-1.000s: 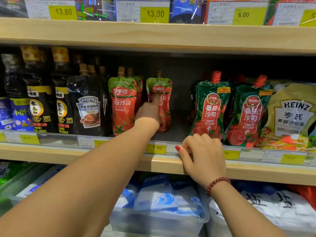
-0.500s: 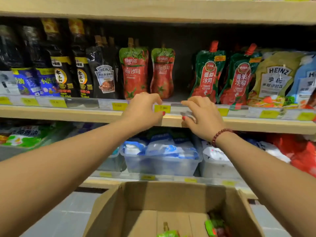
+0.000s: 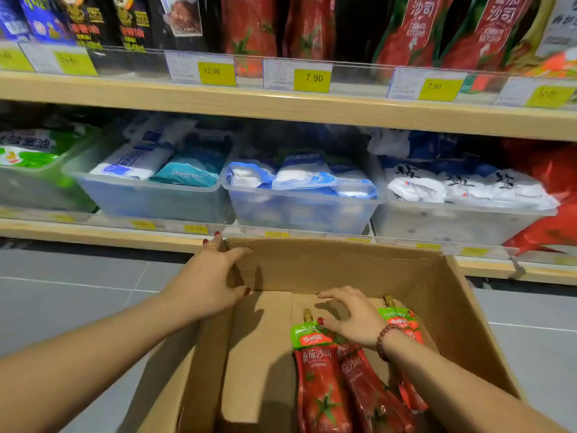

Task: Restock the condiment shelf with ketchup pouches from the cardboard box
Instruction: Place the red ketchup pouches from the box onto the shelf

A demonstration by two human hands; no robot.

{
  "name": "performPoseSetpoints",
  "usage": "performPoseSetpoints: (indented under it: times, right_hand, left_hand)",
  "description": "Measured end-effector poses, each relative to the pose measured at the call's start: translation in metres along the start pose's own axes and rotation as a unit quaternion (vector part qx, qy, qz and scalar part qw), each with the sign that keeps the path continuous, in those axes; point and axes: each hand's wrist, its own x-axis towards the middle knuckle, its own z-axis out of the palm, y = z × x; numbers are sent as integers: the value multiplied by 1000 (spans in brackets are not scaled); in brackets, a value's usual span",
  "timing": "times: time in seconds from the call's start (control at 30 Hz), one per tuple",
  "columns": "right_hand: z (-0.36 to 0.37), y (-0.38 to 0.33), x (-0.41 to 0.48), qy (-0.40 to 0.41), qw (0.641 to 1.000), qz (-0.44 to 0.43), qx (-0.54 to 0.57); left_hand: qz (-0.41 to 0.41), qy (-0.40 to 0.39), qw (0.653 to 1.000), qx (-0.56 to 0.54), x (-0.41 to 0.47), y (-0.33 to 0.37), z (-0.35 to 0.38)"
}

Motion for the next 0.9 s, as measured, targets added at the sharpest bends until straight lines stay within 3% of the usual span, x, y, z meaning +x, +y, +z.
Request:
performPoseSetpoints:
  times: [0.17, 0.43, 0.9]
  right_hand:
    - [44, 18, 8, -73, 994, 78, 2]
    - [55, 11, 15, -92, 991, 54, -79]
    - [41, -3, 8, -112, 989, 36, 90]
  left_hand:
    - [-56, 37, 996, -57, -8, -22, 34]
    - [-50, 59, 987, -138, -4, -31, 45]
    - [-68, 61, 986, -138, -6, -27, 44]
